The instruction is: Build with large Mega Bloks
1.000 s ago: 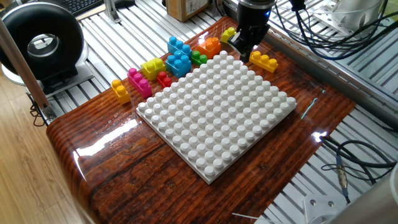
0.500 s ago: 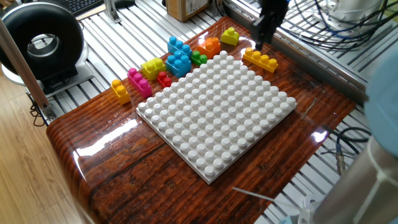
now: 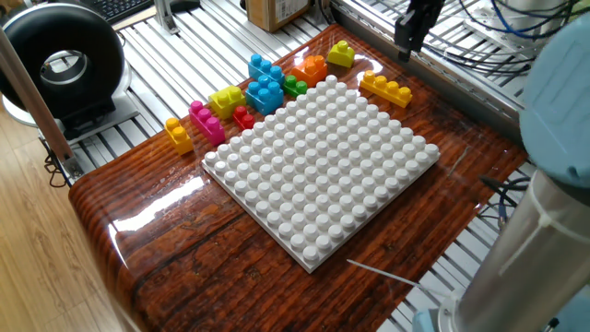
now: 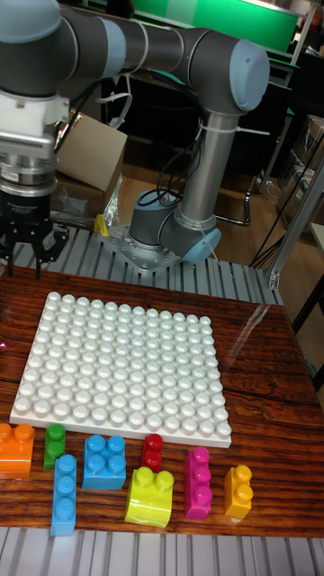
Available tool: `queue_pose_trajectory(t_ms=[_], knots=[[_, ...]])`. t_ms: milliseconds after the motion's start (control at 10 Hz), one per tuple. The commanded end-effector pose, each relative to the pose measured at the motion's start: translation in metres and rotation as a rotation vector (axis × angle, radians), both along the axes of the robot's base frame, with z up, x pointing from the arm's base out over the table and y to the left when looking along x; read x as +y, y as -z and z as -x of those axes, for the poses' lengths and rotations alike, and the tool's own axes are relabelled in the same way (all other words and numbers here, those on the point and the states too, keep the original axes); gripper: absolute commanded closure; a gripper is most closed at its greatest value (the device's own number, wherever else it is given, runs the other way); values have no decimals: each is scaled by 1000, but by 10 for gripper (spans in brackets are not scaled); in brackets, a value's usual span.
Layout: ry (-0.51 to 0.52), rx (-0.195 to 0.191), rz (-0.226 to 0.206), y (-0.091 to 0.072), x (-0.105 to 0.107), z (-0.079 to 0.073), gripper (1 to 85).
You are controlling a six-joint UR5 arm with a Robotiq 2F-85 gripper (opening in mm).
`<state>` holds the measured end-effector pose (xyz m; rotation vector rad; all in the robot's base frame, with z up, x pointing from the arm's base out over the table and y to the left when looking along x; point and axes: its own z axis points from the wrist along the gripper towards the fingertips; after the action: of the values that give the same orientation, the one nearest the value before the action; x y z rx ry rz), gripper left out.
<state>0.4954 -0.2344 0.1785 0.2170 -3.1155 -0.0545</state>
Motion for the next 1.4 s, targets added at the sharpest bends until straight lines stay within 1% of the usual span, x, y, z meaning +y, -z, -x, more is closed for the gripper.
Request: queue_pose_trajectory(t_ms=[0,100,200,300,500,600,700,800,900,1000,1100,1200,1300], knots=[[47,-24,-13,0,-11,-7,503],[112,-20,9,0,-17,-6,613],[193,3,46,0,-26,0,767],[264,26,76,0,-32,6,847],[305,0,55,0,-28,-1,847],[289,-6,29,0,-21,-4,847],[237,-6,-4,0,-13,-4,843],[161,-36,-17,0,-10,-12,803],[90,-34,-18,0,-10,-10,633],[63,-52,-26,-1,-8,-15,507],[51,-53,-15,5,-25,-18,480],[41,-47,-3,7,-37,-16,457],[26,-46,-10,9,-42,-15,437]])
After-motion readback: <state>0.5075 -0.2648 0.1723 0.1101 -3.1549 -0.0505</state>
